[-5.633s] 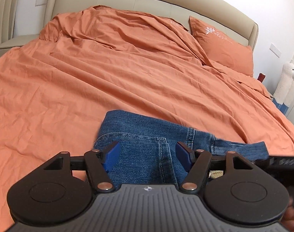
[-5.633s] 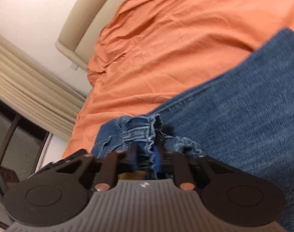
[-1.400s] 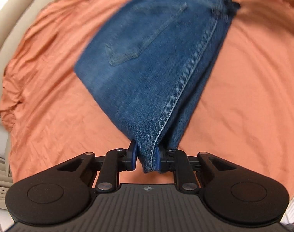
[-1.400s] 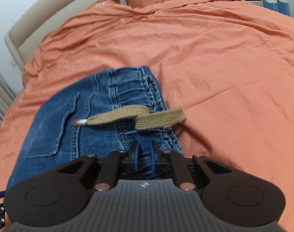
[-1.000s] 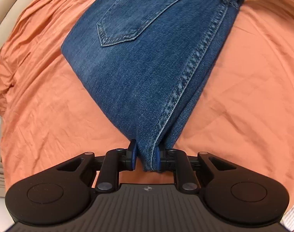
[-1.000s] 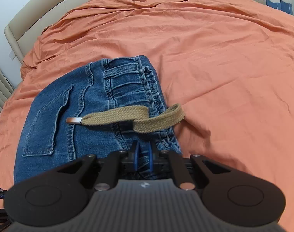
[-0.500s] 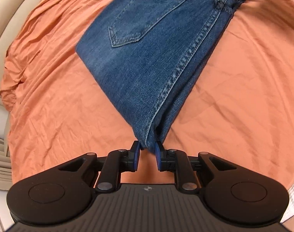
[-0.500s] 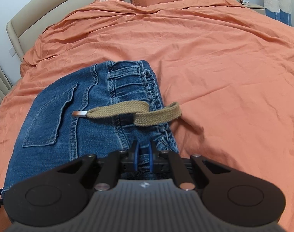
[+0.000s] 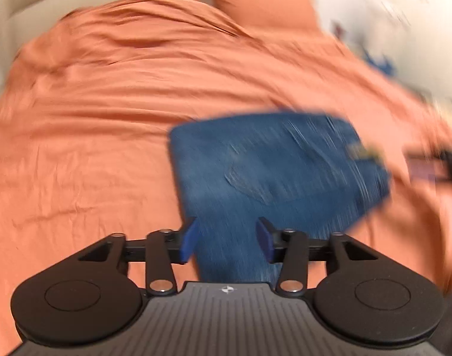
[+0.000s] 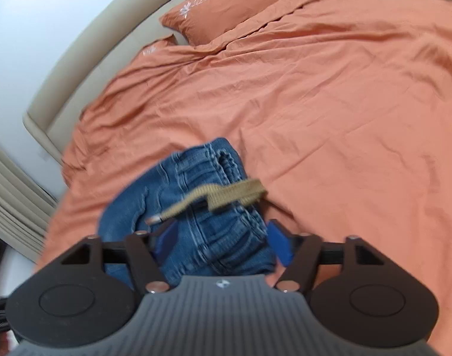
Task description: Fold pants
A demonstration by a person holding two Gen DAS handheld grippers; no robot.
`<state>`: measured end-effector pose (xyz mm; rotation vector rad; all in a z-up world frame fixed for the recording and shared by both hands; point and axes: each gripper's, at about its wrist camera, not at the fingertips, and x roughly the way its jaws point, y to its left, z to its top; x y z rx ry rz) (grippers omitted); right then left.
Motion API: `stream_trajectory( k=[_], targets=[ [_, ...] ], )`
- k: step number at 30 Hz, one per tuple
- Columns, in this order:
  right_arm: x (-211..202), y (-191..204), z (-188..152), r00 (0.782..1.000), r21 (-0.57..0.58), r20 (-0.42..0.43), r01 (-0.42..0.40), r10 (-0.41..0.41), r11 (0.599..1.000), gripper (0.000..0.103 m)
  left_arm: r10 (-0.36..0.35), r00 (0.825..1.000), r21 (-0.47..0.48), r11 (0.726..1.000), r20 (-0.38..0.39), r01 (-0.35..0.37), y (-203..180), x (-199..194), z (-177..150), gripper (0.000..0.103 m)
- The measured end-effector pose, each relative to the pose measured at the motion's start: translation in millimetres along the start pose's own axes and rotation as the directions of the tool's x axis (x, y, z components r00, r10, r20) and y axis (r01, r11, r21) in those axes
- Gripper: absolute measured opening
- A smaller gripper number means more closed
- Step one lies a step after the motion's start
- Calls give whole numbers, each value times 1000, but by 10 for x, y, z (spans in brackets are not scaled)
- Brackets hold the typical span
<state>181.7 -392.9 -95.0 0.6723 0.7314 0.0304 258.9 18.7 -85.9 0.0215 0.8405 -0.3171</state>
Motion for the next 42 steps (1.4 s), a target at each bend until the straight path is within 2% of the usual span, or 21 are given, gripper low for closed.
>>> stream_trajectory(
  k=[3, 6, 9, 11, 15, 21, 25, 27, 28, 29, 31, 34, 36, 39, 42],
  targets=[
    [128, -119, 111, 998, 58, -27, -56, 57, 997, 70, -38, 999, -182, 982, 38, 44, 294, 236, 25, 62],
    [329, -241, 220, 994, 98, -69, -77, 84, 992, 71, -83, 995, -343, 935, 47, 94, 597, 492, -55, 65],
    [558, -388, 280, 985, 176, -116, -105, 126, 979, 71, -140, 990, -443, 886, 33, 140, 839, 721, -137, 68],
    [703, -460, 273, 978, 224, -150, -111, 147, 968, 71, -176, 984, -479, 863, 11, 160, 931, 867, -169, 68],
    [963, -532, 259, 957, 251, -224, -125, 183, 960, 70, -310, 951, -525, 807, 15, 271, 1044, 1154, -215, 71],
    [1218, -607, 339, 926, 279, -257, -202, 276, 939, 64, -407, 912, -526, 766, 48, 370, 1110, 1449, -176, 70],
    [1309, -717, 369, 903, 324, -256, -257, 346, 911, 55, -450, 890, -541, 732, 72, 414, 1186, 1529, -209, 61],
    [1348, -740, 364, 895, 336, -252, -276, 369, 900, 48, -461, 884, -552, 720, 74, 421, 1190, 1564, -217, 48],
    [1355, -736, 358, 892, 327, -253, -284, 373, 901, 44, -462, 884, -556, 718, 69, 419, 1181, 1578, -217, 45],
    [1359, -721, 355, 892, 316, -254, -289, 374, 904, 41, -463, 884, -556, 719, 66, 417, 1169, 1582, -215, 37],
    [1348, -677, 359, 893, 299, -254, -293, 372, 908, 36, -457, 888, -552, 726, 59, 410, 1144, 1575, -191, 32],
    [1301, -610, 366, 900, 263, -245, -296, 360, 918, 29, -424, 904, -536, 750, 58, 386, 1077, 1499, -163, 23],
    [1232, -560, 378, 910, 226, -232, -294, 344, 929, 26, -391, 918, -516, 775, 61, 365, 1019, 1435, -125, 13],
    [1104, -394, 403, 923, 155, -199, -303, 331, 940, 22, -343, 936, -487, 807, 74, 334, 944, 1281, -75, 10],
    [940, -206, 404, 929, 100, -165, -317, 330, 943, 21, -310, 947, -464, 829, 80, 311, 878, 1090, -41, 9]
  ],
)
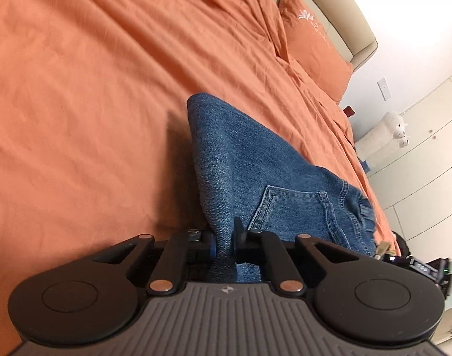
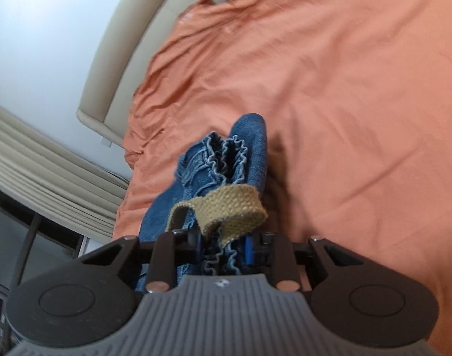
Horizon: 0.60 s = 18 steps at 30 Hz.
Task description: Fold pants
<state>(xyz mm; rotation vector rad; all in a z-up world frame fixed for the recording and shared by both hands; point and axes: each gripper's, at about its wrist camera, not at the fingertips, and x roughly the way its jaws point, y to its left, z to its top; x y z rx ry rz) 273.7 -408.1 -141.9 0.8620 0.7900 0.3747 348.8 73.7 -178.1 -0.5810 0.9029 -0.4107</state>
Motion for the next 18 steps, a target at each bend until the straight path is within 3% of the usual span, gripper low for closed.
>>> stream_trajectory(
  k=[5, 12, 18],
  targets=[
    [-187, 371, -148, 999, -45, 30, -17, 19, 999, 20, 47, 999, 60, 997, 11, -47, -207, -328, 27, 9],
    [-198, 918, -412, 999, -78, -14, -50, 49, 996, 20, 92, 996, 114, 989, -10, -90, -283, -981, 130, 8],
    [-64, 1538, -731, 994, -110, -53, -101, 96, 989, 20, 144, 988, 158, 976, 48, -150, -261, -1736, 312, 8]
  ],
)
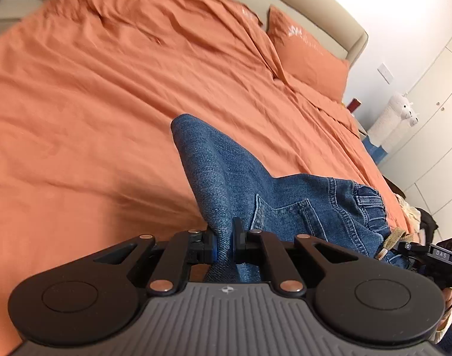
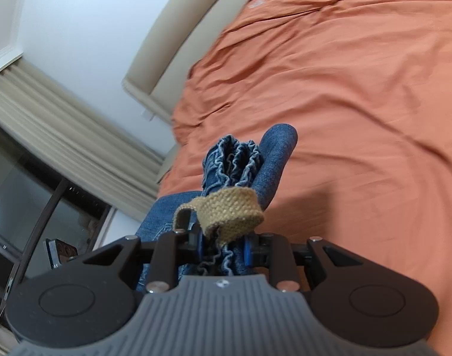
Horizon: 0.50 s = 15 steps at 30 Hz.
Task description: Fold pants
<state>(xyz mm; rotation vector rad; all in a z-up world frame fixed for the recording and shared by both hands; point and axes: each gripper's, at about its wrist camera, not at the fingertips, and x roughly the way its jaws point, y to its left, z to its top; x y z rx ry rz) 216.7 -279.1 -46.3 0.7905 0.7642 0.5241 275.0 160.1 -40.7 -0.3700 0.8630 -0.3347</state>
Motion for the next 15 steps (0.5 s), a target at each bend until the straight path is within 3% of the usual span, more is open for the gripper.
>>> stream_trajectory(
  k=[9, 15],
  targets=[
    [665, 955, -267, 996, -55, -60, -69, 66, 996, 20, 119, 991, 28, 992, 59, -121, 514, -904, 180, 8],
    [1380, 1312, -441, 990, -86, -115, -89, 78, 992, 20, 197, 978, -23, 980, 73, -196, 1083, -1074, 291, 8]
  ],
)
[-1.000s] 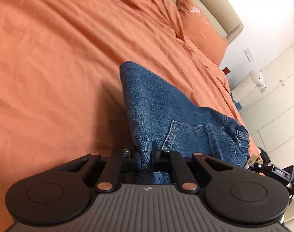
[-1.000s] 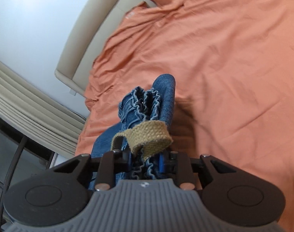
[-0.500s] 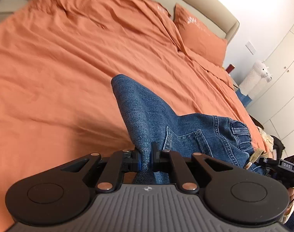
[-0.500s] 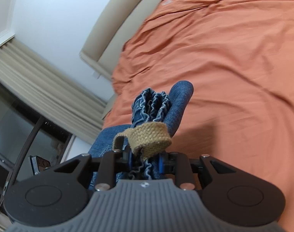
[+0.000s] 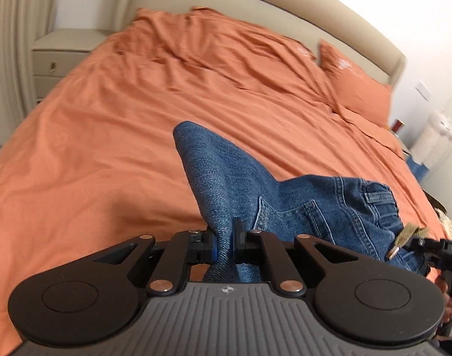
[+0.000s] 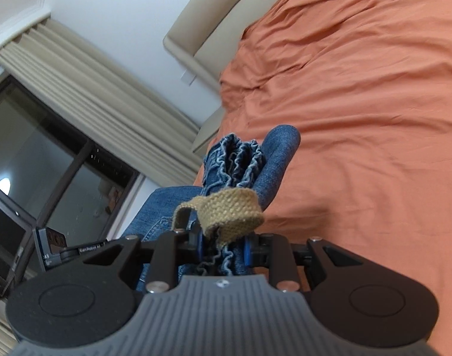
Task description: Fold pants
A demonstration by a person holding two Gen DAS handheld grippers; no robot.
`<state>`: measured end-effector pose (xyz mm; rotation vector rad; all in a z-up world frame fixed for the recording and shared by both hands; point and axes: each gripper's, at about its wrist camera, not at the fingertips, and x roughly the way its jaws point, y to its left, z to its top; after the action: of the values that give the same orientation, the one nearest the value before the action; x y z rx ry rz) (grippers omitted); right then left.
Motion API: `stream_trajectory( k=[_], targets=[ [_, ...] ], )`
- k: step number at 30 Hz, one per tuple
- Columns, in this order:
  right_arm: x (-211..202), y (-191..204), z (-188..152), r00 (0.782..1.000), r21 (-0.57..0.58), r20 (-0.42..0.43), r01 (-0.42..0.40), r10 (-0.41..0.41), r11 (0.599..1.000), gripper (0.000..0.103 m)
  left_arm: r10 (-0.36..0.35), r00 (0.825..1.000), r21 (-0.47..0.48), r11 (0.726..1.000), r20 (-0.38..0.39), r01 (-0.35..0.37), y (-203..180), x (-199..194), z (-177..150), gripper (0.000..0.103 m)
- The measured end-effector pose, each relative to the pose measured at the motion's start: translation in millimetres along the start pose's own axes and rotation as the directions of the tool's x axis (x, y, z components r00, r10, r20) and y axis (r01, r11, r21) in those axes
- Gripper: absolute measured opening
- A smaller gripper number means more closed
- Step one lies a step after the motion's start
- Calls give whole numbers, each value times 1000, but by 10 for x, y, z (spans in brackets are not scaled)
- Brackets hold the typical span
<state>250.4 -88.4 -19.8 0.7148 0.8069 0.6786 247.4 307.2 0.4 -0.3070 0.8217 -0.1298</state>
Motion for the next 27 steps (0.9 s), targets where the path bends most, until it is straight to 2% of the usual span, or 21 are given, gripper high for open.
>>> stream_trajectory(
  k=[3, 8, 13, 16, 20, 24, 27],
  targets=[
    [395, 36, -39, 999, -9, -32, 12, -12, 1000, 20, 21, 1000, -46, 999, -1, -21, 321, 142, 58, 8],
    [956, -96, -78, 997, -22, -69, 30, -31, 999, 20, 52, 999, -56, 997, -3, -52, 684, 468, 49, 8],
    [1320, -455, -199, 991, 1, -118, 62, -62, 998, 20, 49, 999, -83, 995, -15, -50, 980, 875, -109, 8],
    [1428, -694, -314, 984, 4, -150, 102, -100, 995, 20, 70, 997, -86, 994, -36, -73, 1138, 1054, -216, 8],
    [1466, -1001, -420, 981, 73, -168, 106, -93, 992, 20, 30, 997, -146, 989, -64, -39, 1411, 1184, -311, 9],
    [1518, -1106, -512, 978, 56, -164, 138, -127, 989, 20, 43, 994, -115, 992, -95, -54, 1432, 1261, -361, 13],
    [1554, -1125, -501, 976, 69, -171, 151, -137, 986, 20, 79, 990, -93, 992, -118, -90, 1441, 1186, -353, 19]
  ],
)
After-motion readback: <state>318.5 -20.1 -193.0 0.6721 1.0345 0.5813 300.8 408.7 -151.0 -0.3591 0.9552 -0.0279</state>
